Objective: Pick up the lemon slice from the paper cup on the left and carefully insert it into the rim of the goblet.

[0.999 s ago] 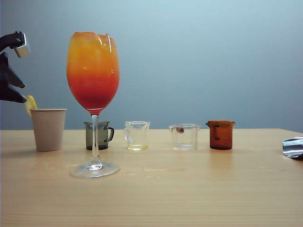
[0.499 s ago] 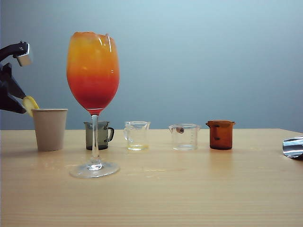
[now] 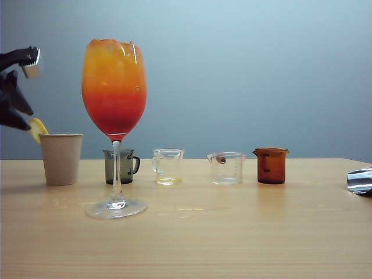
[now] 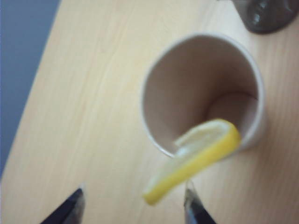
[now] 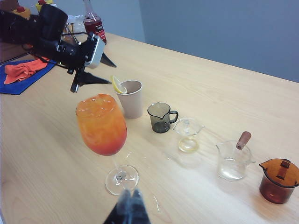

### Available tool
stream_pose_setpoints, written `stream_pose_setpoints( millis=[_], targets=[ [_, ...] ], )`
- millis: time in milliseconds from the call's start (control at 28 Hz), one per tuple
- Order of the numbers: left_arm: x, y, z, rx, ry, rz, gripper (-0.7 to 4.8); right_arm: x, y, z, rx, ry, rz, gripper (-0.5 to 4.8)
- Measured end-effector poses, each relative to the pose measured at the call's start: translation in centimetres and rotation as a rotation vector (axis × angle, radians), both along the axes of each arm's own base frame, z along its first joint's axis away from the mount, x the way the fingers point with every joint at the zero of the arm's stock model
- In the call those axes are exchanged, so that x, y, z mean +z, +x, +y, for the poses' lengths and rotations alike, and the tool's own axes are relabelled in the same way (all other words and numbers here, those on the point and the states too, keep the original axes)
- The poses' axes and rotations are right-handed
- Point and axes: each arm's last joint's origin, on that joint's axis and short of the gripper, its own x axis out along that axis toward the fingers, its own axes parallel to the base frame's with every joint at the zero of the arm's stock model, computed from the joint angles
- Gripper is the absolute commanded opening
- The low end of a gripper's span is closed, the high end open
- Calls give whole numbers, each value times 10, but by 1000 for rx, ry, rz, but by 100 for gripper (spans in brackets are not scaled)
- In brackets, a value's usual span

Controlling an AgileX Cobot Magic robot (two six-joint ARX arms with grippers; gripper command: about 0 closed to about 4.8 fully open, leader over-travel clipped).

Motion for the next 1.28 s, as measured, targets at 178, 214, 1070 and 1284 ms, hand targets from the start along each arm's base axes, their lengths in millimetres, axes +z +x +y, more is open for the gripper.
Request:
stream_pose_setpoints(
  millis=[178, 214, 1070, 1284],
  targets=[
    [14, 1, 0, -10, -20, 20, 267, 0, 0, 0, 0, 0, 0, -5],
    [16, 2, 0, -10, -22, 23, 244, 0, 0, 0, 0, 0, 0, -5],
    [17, 8, -3, -56, 26, 161, 206, 0, 0, 0, -1, 0, 0, -5],
    [17, 10, -11, -108, 101, 129, 205, 0, 0, 0, -1, 0, 0, -5]
  ],
)
